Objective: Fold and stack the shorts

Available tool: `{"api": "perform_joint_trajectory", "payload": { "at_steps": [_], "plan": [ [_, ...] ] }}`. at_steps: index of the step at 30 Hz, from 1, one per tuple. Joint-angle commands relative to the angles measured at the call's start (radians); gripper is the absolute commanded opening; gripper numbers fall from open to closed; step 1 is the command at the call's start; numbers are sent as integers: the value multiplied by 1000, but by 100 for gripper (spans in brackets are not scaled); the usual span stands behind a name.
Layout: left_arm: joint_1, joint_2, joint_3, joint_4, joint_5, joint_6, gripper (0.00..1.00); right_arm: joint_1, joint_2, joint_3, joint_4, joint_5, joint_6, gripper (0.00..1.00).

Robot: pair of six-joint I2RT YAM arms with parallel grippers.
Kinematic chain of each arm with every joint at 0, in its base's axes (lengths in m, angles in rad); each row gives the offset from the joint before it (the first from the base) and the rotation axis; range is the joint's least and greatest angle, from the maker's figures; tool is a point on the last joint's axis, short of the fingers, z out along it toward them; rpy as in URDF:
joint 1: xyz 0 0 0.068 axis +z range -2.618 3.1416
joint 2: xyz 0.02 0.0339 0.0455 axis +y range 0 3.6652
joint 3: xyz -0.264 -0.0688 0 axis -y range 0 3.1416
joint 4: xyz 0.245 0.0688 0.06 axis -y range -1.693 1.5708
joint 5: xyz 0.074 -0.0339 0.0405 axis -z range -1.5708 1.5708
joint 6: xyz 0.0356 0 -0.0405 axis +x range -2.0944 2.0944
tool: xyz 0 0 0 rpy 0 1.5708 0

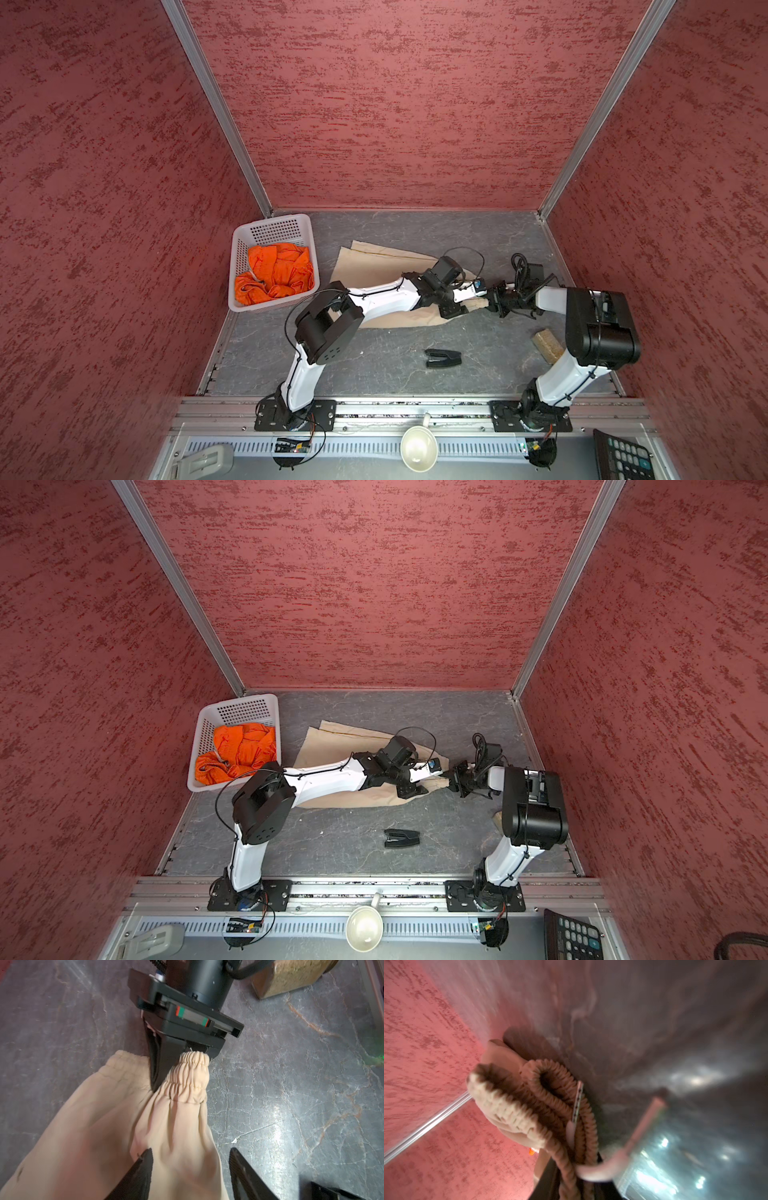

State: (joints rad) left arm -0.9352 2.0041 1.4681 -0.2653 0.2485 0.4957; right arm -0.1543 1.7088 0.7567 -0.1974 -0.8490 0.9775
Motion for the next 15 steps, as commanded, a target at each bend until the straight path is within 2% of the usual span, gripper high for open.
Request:
{"api": "perform_joint_trajectory", "payload": {
  "at_steps": [1,7,15],
  "plan": [
    [26,-86,-37,40,-41,-90,61,-5,-41,70,-179,122,-145,16],
    [128,-173,-108,-17,-106,-337,61,-30,-80,219,-433,299,-318,11],
    [323,-284,-253,21,-57,-618,60,-73,-40,586,-805,615,-574,10]
  ]
}}
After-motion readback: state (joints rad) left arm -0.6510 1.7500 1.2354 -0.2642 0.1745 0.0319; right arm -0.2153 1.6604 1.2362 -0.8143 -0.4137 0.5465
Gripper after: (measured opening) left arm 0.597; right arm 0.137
